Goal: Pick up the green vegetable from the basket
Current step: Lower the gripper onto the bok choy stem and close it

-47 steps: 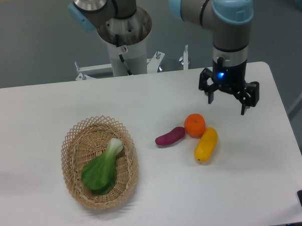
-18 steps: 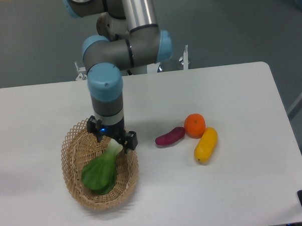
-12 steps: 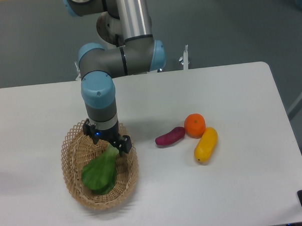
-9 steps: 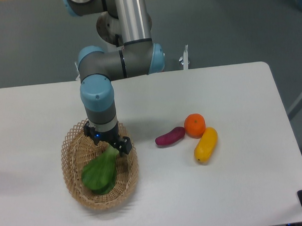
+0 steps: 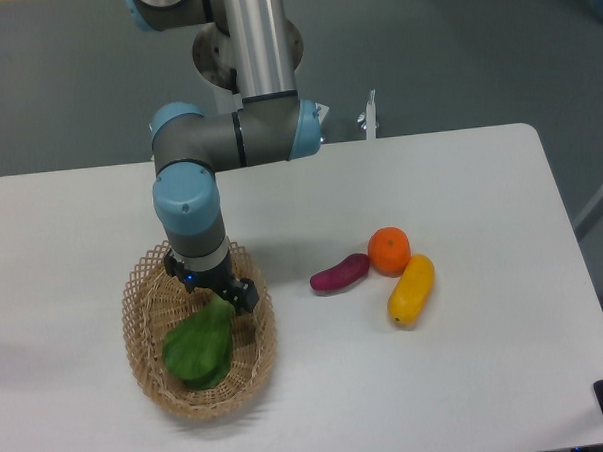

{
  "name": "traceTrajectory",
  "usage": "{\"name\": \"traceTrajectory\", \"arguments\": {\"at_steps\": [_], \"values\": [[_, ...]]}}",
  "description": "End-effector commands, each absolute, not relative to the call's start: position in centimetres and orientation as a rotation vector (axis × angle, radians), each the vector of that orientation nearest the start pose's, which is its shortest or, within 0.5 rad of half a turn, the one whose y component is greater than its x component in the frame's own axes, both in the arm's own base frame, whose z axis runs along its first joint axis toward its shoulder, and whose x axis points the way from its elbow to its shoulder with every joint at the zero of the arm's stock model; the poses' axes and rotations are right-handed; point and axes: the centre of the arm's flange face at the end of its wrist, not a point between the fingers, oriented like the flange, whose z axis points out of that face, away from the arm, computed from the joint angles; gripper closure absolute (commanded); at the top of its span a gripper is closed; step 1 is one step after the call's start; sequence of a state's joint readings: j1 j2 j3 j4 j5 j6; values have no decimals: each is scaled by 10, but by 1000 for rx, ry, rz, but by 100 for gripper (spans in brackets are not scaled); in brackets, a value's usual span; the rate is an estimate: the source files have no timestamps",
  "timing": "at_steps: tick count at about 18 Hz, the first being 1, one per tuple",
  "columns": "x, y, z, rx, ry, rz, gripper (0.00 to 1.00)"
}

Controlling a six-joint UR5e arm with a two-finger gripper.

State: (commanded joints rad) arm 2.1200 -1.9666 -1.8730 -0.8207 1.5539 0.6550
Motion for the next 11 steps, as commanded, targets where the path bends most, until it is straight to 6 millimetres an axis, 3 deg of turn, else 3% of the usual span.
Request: {"name": "traceTrajectory", "arguments": {"at_steps": [3,7,11], "values": [[-182,556,209,-3083,166,26,35],[-183,557,212,-3078,169,31,56],[-185,560,221,-3062,173,42,64]]}}
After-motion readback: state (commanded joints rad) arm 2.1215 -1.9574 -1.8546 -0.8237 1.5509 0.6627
